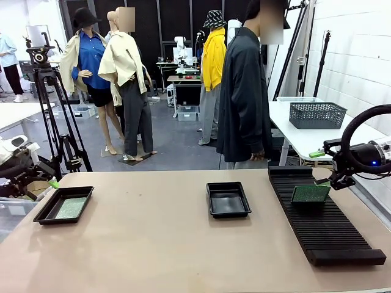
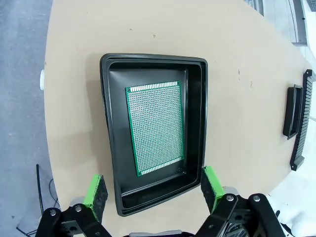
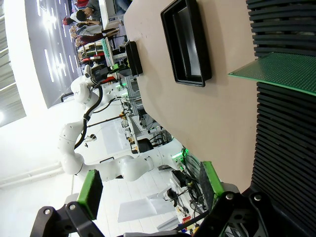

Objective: Inspect and transfer BCBs to ESD trays.
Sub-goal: Pick up the Blank PCB from the PCB Rack and place it in the right ESD tray.

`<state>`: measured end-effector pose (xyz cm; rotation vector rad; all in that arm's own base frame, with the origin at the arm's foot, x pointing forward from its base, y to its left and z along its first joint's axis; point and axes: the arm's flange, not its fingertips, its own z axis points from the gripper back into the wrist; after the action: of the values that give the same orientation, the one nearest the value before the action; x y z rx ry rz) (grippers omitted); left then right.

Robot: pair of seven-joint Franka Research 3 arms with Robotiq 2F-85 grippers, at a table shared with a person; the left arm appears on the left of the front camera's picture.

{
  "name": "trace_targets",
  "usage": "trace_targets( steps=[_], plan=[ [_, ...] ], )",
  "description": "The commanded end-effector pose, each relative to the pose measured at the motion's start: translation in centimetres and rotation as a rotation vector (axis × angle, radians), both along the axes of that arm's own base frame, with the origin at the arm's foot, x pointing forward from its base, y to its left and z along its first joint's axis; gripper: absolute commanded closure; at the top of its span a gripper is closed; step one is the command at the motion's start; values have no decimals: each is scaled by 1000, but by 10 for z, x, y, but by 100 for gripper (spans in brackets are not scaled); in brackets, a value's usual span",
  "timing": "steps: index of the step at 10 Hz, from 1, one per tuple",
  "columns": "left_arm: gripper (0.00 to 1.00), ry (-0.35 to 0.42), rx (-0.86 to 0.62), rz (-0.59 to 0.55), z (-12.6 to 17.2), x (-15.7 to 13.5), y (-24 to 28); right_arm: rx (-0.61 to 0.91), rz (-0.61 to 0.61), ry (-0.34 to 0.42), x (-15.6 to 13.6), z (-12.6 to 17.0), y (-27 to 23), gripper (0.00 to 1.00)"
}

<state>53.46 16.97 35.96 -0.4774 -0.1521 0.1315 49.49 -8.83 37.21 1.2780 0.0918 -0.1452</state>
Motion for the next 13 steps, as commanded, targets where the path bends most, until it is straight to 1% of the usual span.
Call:
trace_targets(
  steps=[1,2,3,4,5,7,8,9,10,11,13],
  plan=[
    [0,1,-2,-1,0,0,1,1,1,-3,-1,2,1,0],
    [0,0,0,0,0,0,0,1,1,-3,-1,2,1,0],
    [0,-27,-101,29,12,-1,12,1,1,-3,-1,2,1,0],
    [0,-7,-197,35,24,-3,24,1,1,-3,-1,2,1,0],
    [0,-8,-298,37,36,-4,35,1,1,-3,-1,2,1,0],
    [0,87,-555,30,52,-9,57,1,1,-3,-1,2,1,0],
    [0,153,-687,0,55,-12,65,1,1,-3,-1,2,1,0],
    [0,199,-766,-30,55,-15,69,1,1,-3,-1,2,1,0],
    [0,177,-796,-35,54,-18,70,1,1,-3,-1,2,1,0],
    [0,142,-884,-90,50,-25,66,1,1,-3,-1,2,1,0],
    [0,70,-964,-214,35,-42,51,1,1,-3,-1,2,1,0]
  ],
)
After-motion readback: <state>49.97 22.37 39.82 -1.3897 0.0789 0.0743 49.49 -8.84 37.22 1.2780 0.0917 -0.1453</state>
